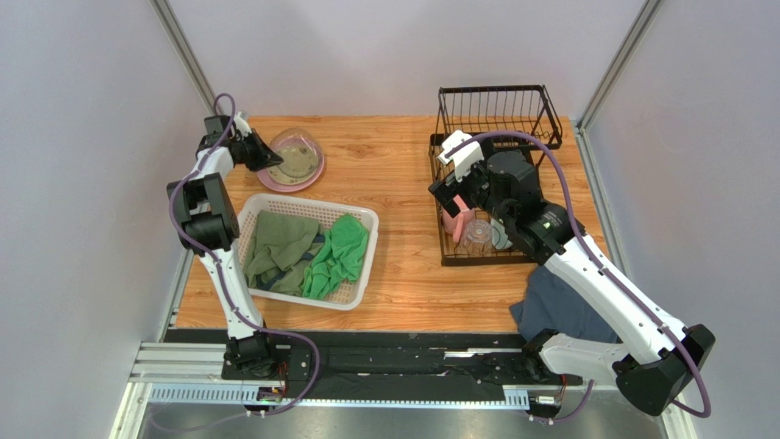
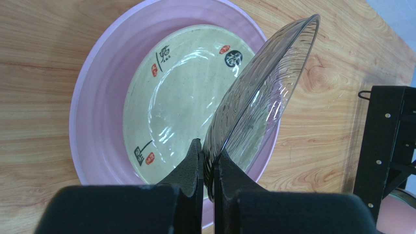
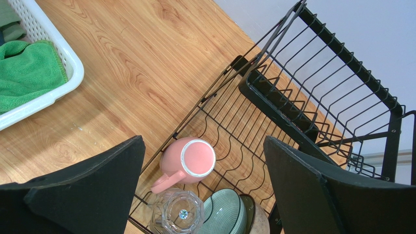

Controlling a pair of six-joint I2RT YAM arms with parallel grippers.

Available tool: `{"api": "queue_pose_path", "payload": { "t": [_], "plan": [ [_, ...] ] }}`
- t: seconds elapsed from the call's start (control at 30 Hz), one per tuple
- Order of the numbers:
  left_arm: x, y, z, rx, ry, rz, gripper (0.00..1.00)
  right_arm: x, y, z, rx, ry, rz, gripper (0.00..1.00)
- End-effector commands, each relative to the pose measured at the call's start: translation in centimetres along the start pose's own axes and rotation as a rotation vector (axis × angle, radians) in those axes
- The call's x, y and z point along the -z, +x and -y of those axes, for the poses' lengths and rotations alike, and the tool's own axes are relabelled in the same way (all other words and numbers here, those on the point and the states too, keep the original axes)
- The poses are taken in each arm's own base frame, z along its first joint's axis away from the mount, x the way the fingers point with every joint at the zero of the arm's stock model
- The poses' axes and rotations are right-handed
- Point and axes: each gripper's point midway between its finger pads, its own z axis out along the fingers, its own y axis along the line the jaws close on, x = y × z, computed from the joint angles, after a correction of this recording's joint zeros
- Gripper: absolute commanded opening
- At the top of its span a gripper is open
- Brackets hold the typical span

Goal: Unload the mixed dishes from the dish rack
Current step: Place the plate on the plate.

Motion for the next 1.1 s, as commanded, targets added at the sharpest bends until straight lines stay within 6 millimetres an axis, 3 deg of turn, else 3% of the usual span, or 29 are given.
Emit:
{"api": "queue_pose_path", "payload": {
  "t": [0.0, 0.47, 0.8, 1.07],
  "plan": [
    [0.4, -1.3, -0.4, 0.012, 0.002, 0.024, 0.06, 1.0, -1.7, 1.4, -0.002, 0.05, 0.07, 1.0],
    [1.1, -1.3, -1.7, 0.03, -0.006, 0.024, 0.09, 0.8, -1.5, 1.3, -0.004, 0.047, 0.064, 1.0],
    [1.2, -0.4, -2.2, 0.023, -0.019, 0.001, 0.38, 0.8, -1.5, 1.4, -0.001, 0.051, 0.065, 1.0],
    [1.8, -0.3, -2.3, -0.001, -0.048, -0.005, 0.53, 0.7, -1.1, 1.2, -0.002, 0.049, 0.065, 1.0]
  ]
}}
